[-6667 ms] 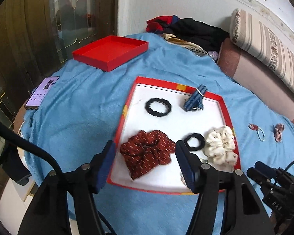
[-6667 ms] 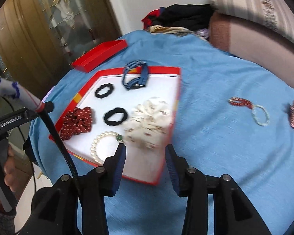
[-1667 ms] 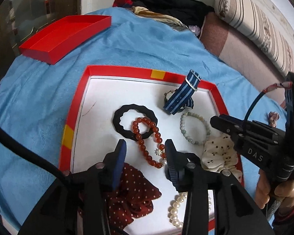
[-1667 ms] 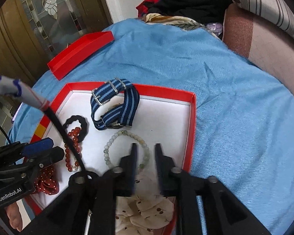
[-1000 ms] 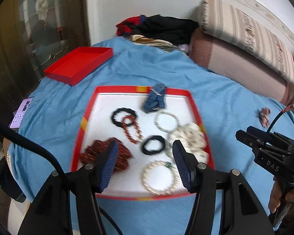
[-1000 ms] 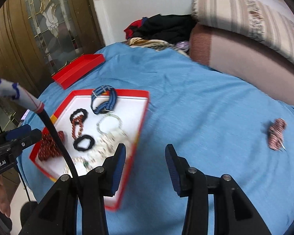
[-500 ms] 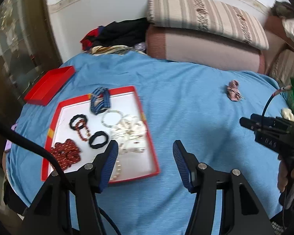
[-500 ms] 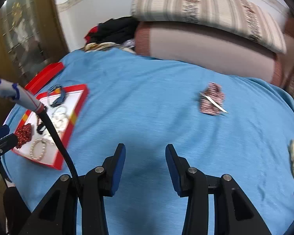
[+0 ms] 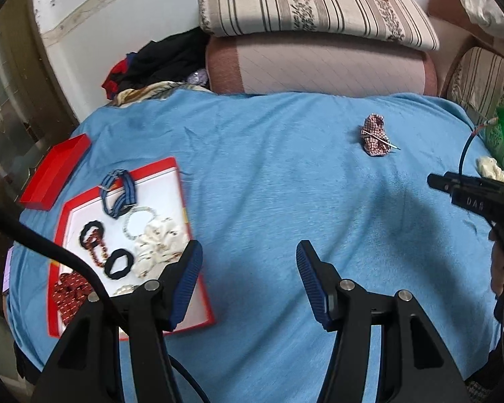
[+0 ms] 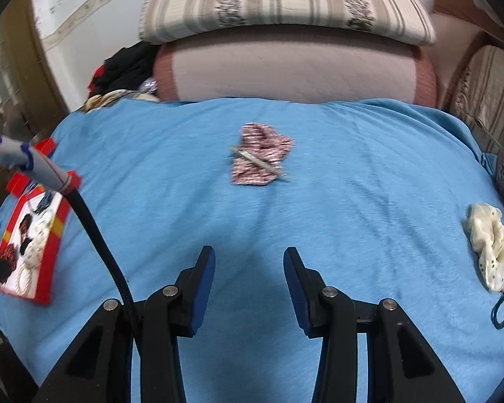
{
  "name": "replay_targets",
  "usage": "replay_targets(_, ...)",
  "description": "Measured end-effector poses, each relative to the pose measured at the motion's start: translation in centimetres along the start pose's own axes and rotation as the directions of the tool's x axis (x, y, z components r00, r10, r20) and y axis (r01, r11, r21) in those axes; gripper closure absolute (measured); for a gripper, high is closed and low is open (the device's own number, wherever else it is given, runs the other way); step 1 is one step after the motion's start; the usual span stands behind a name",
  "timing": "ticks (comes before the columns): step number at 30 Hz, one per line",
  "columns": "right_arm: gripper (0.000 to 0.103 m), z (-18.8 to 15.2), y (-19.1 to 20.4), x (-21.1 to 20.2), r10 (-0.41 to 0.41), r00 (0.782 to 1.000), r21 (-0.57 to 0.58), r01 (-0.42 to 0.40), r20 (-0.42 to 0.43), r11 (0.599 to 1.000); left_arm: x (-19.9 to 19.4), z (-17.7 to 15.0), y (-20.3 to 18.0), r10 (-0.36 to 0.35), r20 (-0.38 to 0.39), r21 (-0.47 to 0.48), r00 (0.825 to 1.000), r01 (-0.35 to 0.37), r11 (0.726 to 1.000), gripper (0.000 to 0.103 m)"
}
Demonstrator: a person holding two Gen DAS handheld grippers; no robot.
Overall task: Organize jewelry
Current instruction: 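Move both open tools back toward the plaid scrunchie and metal hair clip, then grasp the metal hair clip with the left tool while the right tool grasps the plaid scrunchie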
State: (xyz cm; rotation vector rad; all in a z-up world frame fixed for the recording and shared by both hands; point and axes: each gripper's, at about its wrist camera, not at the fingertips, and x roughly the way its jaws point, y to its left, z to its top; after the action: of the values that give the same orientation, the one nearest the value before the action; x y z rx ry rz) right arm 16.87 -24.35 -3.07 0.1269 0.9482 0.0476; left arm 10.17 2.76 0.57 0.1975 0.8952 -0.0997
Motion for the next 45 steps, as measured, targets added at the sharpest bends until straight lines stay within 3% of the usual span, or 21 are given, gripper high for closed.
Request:
replay_targets(10,0.057,5.2,-5.9,3.7,-0.043,0.998,0.108,0.04,0.034,0.993,4.9,0.8,-1.5,-0.026,-0.069,-0.003,0.997,0.026,1.0,0.046)
replay_targets(15,0.057,8.8,-6.0,7.1,-0.048,0.999,0.124,0.046,0.013,0.991,6.7,0.7,-1.7,-0.046,-0.097,-0.02,0.994,0.045,0.999,0.046)
replay_targets(20,0.057,11.1,-4.5,12.2,-0.059,0.996,0.1,0.066,-0.073,0.993,7.5,0.5,-1.3,-0.035,-0.11,-0.024,0.993,0.033,0.999,0.046)
replay_targets(22,0.057,11.4,-2.4,13.1,0.018,0.996,0.052,-0.013,-0.093,0.999,7.7,0.5,-0.8,-0.032,-0.113,-0.033,0.993,0.028,0.999,0.046)
replay_targets(24,0.057,11.4,-0.1,12.7,0.176,0.978,0.008,-0.176,-0.114,0.984,7.7,0.6,-0.1,-0.031,-0.113,-0.051,0.993,0.025,0.998,0.046)
replay_targets(26,0.057,11.2,1.7,10.7,0.396,0.909,0.003,-0.399,-0.128,0.917,7.8,0.8,0.5,-0.03,-0.111,-0.064,0.993,0.023,0.998,0.046)
replay_targets(27,0.057,11.3,1.8,9.8,0.429,0.897,-0.002,-0.432,-0.11,0.902,7.9,0.9,0.7,-0.029,-0.112,-0.066,0.993,0.022,0.998,0.046)
replay_targets(29,0.057,11.3,0.9,7.7,0.424,0.904,-0.01,-0.425,-0.061,0.905,8.0,1.3,0.9,-0.026,-0.108,-0.063,0.994,0.019,0.998,0.046)
replay_targets(32,0.057,10.7,-1.5,6.8,0.269,0.962,-0.032,-0.271,-0.038,0.962,8.2,2.2,1.2,-0.024,-0.096,-0.066,0.995,0.018,0.998,0.046)
replay_targets(34,0.057,10.0,-2.8,7.1,0.216,0.974,-0.029,-0.218,-0.06,0.975,8.4,3.0,1.3,-0.038,-0.09,-0.085,0.995,0.03,0.996,0.046)
replay_targets(38,0.056,9.7,-4.8,7.2,0.234,0.971,0.06,-0.232,-0.036,0.971,9.3,4.6,1.5,-0.09,-0.082,-0.141,0.993,0.077,0.987,0.044)
replay_targets(41,0.041,10.2,-5.7,8.0,0.261,0.965,0.123,-0.257,-0.017,0.958,10.5,5.9,0.6,-0.134,-0.074,-0.167,0.988,0.12,0.979,0.042)
replay_targets(45,0.041,11.6,-4.7,10.3,0.3,0.953,0.172,-0.29,-0.032,0.941,12.8,7.2,-1.6,-0.193,-0.085,-0.159,0.978,0.178,0.971,0.042)
